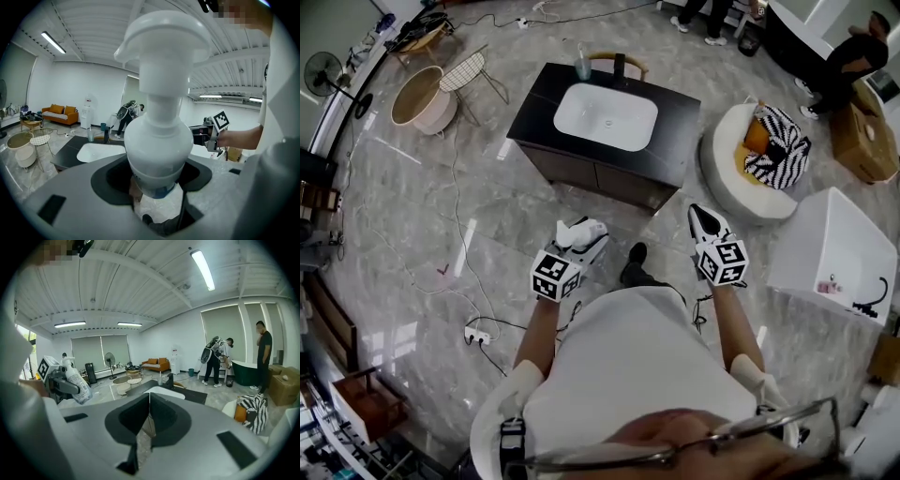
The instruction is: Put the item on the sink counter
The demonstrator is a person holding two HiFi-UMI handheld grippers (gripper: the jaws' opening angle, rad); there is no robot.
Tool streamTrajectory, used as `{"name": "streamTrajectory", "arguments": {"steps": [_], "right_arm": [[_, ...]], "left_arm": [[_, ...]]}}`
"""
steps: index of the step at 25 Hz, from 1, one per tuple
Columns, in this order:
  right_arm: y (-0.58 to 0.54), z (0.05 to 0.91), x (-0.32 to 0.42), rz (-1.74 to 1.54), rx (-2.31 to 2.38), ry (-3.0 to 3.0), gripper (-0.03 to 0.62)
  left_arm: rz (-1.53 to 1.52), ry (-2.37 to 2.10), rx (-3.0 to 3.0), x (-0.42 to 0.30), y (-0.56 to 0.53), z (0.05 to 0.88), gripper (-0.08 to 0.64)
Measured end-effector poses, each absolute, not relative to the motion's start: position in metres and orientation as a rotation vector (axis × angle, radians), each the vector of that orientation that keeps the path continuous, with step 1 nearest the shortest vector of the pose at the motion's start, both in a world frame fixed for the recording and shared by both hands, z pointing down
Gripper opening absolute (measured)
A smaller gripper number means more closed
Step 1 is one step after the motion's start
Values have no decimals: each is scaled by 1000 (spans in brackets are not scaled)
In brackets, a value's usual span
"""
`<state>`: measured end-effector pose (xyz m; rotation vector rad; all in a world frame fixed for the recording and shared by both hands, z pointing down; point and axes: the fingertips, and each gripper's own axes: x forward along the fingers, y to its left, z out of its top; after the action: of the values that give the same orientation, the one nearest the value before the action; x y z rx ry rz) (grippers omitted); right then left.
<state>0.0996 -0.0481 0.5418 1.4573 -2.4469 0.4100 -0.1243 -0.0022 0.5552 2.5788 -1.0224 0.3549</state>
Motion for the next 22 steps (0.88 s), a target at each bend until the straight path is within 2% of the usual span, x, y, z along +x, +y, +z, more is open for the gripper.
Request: {"name": "streamTrajectory", "arguments": {"steps": [12,22], "right_arm": [[-171,565,106,481,1298,-2494,9],[-242,578,151,548,1282,-2504,9]], "left_arm": [[363,-1074,2544,-89,-110,558,262],[375,-1099,2545,-42,-179,551,262]]}}
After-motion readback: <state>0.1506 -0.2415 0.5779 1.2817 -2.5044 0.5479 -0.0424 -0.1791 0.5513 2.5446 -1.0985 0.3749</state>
